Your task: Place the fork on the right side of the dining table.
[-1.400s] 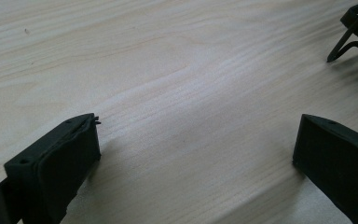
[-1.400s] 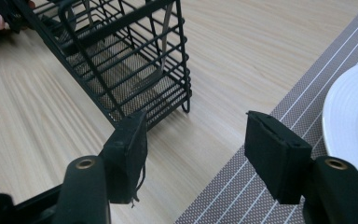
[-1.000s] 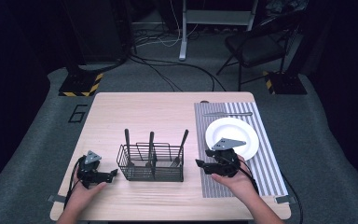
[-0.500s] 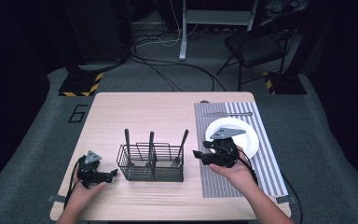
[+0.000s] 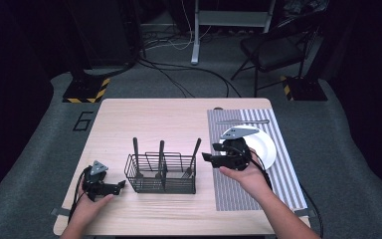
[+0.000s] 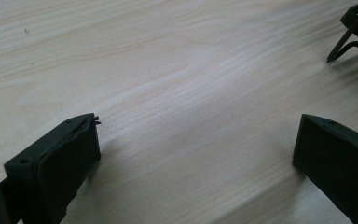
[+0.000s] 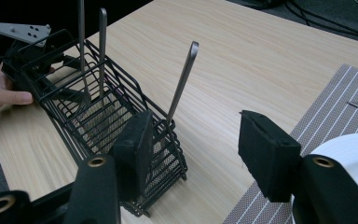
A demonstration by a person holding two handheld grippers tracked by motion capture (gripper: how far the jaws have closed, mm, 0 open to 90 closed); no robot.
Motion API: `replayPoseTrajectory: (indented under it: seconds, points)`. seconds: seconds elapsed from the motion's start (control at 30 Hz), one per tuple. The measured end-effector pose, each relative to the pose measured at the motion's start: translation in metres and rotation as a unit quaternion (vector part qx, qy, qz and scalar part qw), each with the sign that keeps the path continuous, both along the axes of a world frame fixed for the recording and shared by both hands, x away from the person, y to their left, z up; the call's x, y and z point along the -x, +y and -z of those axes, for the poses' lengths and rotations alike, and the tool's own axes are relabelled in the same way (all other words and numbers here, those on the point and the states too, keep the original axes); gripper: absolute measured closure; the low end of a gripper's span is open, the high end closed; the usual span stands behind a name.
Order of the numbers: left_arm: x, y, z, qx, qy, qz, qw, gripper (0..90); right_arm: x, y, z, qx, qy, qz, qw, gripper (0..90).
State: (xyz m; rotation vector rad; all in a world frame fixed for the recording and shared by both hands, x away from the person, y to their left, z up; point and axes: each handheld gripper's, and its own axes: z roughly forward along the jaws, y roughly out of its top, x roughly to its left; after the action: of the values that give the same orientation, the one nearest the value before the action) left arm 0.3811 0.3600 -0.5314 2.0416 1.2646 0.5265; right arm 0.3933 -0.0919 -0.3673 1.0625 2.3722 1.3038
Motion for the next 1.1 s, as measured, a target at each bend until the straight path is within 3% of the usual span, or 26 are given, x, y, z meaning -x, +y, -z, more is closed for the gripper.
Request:
replayPoseTrajectory:
  seconds: [0.3, 0.53, 1.1]
  points:
    - [0.000, 0.000, 0.000, -0.001, 0.000, -0.001, 1.0000, 0.1, -0.008, 0.011, -0.003, 0.002, -0.007, -0.004, 1.0000, 48.1]
    - [0.000, 0.000, 0.000, -0.001, 0.000, -0.001, 1.0000, 0.2, -0.015, 0.021, -0.002, 0.004, -0.001, -0.006, 1.0000, 52.0]
    - [0.000, 0.000, 0.000, 0.000, 0.000, 0.000, 1.0000, 0.1, -0.025, 0.033, -0.008, -0.007, 0.001, -0.002, 1.0000, 68.7]
